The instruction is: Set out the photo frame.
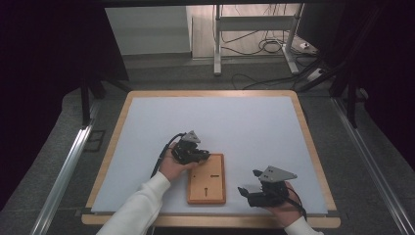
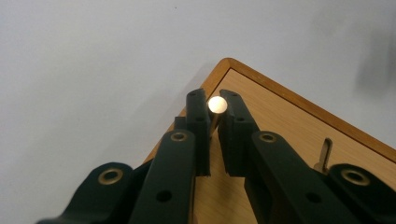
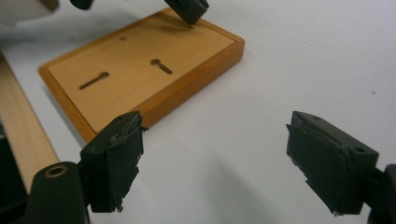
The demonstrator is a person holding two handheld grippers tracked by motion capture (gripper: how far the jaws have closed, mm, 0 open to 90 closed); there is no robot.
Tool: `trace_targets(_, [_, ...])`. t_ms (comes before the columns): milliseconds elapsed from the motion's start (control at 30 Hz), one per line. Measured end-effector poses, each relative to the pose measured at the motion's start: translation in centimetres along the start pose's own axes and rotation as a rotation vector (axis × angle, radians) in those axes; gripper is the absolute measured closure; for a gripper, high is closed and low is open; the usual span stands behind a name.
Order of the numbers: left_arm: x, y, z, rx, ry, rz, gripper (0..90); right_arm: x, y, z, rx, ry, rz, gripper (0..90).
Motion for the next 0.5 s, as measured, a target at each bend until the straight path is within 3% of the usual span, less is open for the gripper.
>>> trace_targets(500, [0.9, 0.1, 0.0, 0.007, -0.073, -0.023, 82.6, 2.9, 0.0, 1.1, 0.040, 0.033, -0.103, 14.6])
Point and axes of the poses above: each handheld gripper's, and its own axes: z roughly forward along the jaws, y roughly out of its top, x roughly to its left, the point moved 3 cm from there along z, roughly forward along the jaws, and after that the axes turned 11 degrees about z, right-handed, at the moved point
